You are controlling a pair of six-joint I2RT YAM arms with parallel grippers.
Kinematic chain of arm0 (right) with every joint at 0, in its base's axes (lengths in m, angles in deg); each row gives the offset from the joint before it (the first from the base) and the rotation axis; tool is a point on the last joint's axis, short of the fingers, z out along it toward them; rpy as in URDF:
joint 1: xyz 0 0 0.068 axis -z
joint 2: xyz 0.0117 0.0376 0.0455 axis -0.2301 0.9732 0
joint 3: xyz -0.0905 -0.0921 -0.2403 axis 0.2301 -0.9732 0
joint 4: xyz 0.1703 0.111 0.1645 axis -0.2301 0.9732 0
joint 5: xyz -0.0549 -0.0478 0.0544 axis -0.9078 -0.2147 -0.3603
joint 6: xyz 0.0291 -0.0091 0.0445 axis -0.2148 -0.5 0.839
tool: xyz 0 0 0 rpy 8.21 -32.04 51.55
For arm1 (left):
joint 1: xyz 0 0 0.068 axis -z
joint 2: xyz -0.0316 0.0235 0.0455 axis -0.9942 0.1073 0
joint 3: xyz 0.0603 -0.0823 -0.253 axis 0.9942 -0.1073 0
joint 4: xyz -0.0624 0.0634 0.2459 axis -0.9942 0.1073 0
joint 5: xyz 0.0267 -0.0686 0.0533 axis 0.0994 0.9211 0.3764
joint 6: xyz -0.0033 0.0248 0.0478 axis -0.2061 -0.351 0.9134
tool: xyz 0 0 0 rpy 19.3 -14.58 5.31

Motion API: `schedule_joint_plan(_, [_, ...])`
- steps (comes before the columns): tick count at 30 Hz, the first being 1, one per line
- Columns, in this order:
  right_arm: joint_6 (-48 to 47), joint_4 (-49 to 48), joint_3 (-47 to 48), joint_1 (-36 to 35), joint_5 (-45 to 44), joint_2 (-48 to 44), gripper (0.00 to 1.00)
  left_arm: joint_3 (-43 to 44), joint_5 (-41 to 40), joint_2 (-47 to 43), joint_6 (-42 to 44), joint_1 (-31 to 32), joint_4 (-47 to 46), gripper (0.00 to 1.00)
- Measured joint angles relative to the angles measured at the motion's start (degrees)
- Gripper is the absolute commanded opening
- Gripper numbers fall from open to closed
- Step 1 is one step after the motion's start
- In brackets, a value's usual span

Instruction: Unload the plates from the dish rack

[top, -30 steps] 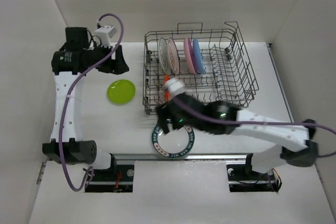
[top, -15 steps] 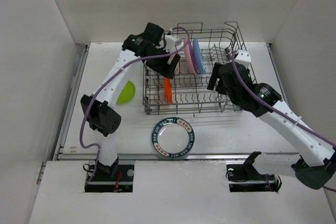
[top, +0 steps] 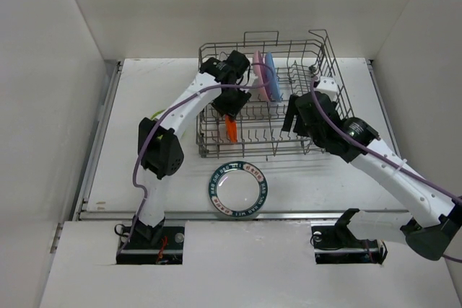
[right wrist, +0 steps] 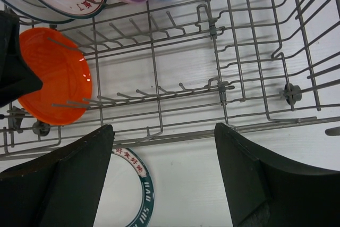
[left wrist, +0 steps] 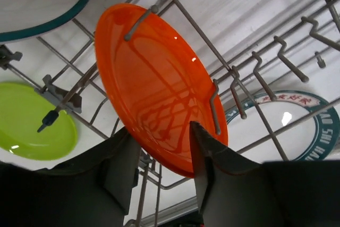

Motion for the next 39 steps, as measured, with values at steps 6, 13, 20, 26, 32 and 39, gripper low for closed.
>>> schedule_joint_plan(6, [0.0, -0.9, -0.6, 0.0, 0.5, 0.0, 0.82, 0.4, -4.2, 0.5, -10.3, -0.2, -0.3, 0.0])
schedule_joint_plan(13, [0.0, -1.2, -1.6, 0.4, 0.5, 0.0, 0.82, 1.0, -6.1, 0.3, -12.9, -0.9, 0.4, 0.0])
schedule_joint_plan(20, [-0.4, -1.3, -1.7, 0.7, -0.2, 0.0, 0.82, 2.8, -7.9, -2.2, -11.6, -0.6, -1.9, 0.0])
schedule_joint_plan(26, [-2.1, -1.7, -1.6, 1.1, 0.6, 1.0, 0.82, 4.0, -8.8, -7.7, -9.4, -0.6, -3.7, 0.0])
schedule_joint_plan(32, [-4.6, -2.8, -0.7, 1.1, 3.0, 3.2, 0.82, 6.5, -7.1, -14.6, -9.6, -2.8, -5.3, 0.0])
schedule_joint_plan(39, [-7.4, -4.9, 4.8, 1.9, 4.6, 9.4, 0.82, 5.0, -4.2, -20.1, -9.6, -9.7, -6.4, 0.0])
